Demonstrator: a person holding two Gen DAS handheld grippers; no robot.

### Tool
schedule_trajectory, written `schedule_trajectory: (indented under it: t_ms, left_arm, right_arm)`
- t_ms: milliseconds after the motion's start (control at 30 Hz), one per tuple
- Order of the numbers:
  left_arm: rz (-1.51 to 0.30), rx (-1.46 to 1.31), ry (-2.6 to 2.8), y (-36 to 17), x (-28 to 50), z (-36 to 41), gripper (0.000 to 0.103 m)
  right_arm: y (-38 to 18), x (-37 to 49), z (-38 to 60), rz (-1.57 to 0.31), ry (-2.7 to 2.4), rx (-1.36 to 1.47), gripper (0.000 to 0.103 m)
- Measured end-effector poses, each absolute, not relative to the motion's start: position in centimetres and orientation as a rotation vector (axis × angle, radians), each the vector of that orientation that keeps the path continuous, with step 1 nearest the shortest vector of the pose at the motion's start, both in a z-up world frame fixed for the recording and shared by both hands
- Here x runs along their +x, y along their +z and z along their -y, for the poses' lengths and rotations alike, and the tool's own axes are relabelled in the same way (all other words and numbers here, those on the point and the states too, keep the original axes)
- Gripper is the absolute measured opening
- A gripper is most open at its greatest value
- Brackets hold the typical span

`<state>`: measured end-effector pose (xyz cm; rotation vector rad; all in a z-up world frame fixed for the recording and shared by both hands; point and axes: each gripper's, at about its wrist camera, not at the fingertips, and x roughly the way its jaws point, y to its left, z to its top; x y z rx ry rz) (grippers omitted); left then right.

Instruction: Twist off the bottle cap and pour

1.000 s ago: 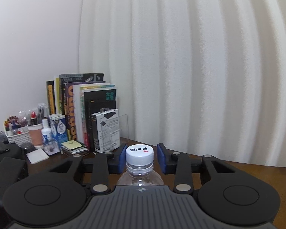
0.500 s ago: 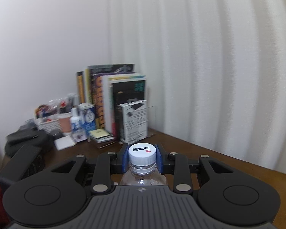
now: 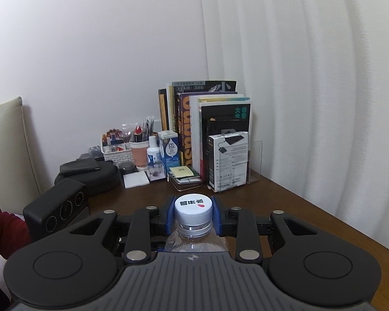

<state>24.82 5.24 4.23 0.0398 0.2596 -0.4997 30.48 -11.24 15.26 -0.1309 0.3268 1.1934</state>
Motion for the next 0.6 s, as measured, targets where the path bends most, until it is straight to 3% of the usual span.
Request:
schedule_trajectory:
  t_ms: [300,367,600]
  left_arm:
    - [-0.259,0.042,-0.5,4.1,24.5,-5.3,0.057]
    - [-0.259,0.041,-0.5,4.1,24.5,-5.3,0.058]
    - [-0.259,0.039,-0.5,4.2,24.2,-5.1,0.058]
  right_arm:
    - [15.3,30.0,10.9,-0.303,1.152,-0.158,0.033]
    - [15.3,29.8,10.7,-0.311,1.126,-0.174,0.049]
    - [15.3,28.1,10.7,-0.256,0.967,-0.144,0.055]
